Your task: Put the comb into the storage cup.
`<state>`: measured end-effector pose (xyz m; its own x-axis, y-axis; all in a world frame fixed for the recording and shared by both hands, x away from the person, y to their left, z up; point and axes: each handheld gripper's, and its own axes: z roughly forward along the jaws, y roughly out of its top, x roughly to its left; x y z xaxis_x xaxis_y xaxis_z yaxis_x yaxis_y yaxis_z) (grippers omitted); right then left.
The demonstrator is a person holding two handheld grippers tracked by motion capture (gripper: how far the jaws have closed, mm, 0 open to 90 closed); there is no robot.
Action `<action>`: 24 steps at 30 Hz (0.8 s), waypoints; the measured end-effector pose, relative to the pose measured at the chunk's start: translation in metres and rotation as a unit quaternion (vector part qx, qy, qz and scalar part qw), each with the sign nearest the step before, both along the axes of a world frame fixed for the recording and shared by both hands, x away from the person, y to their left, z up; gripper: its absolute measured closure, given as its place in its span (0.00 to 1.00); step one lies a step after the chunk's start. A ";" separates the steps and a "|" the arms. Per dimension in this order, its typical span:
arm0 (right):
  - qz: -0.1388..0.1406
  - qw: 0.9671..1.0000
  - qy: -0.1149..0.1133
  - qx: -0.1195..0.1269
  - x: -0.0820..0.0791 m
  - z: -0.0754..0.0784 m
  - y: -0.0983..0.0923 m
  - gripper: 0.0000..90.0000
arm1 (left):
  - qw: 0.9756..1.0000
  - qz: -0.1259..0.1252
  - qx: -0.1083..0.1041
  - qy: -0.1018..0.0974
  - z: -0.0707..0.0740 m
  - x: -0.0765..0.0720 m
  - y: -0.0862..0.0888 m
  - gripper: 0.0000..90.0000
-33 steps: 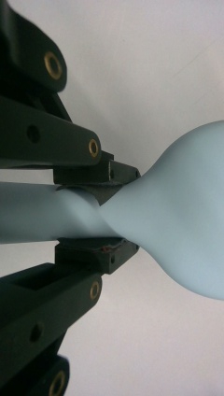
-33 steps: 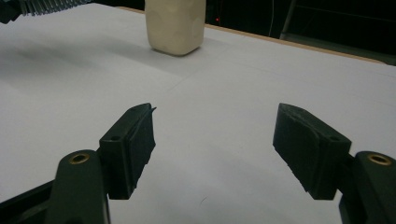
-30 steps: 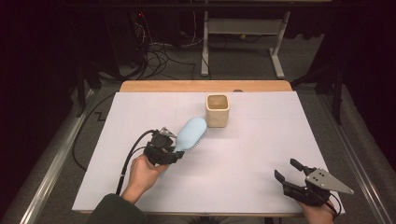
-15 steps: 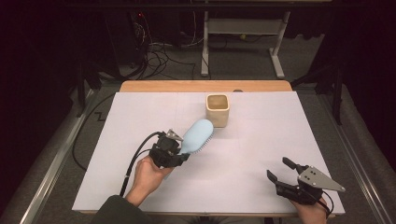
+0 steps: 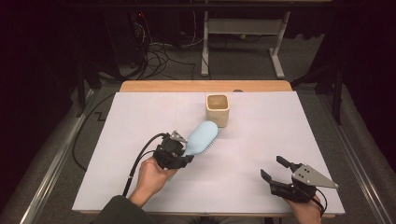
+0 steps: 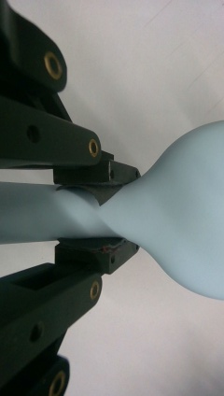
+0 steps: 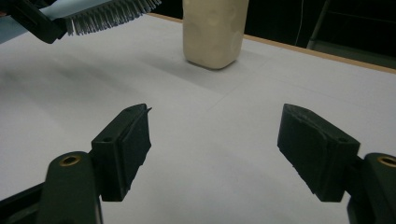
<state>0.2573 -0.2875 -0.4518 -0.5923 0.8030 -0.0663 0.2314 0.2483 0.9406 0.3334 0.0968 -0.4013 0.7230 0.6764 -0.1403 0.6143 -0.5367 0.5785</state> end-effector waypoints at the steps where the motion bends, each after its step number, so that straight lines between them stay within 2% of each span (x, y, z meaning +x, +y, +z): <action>1: 0.002 1.000 0.003 0.001 0.000 0.000 0.001 0.28 | 1.000 -0.001 0.000 -0.001 0.000 0.000 -0.001 0.77; 14: 0.030 0.999 0.014 0.018 0.006 0.001 0.022 0.27 | 1.000 -0.010 -0.003 -0.007 0.002 -0.004 -0.005 0.77; 24: 0.055 0.998 0.023 0.033 0.015 0.003 0.049 0.25 | 1.000 -0.016 -0.006 -0.014 0.005 -0.007 -0.005 0.77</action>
<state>0.2721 -0.2387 -0.4488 -0.6780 0.7349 0.0144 0.2498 0.2119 0.9448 0.3263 0.0918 -0.3965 0.7476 0.6516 -0.1281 0.5811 -0.5486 0.6011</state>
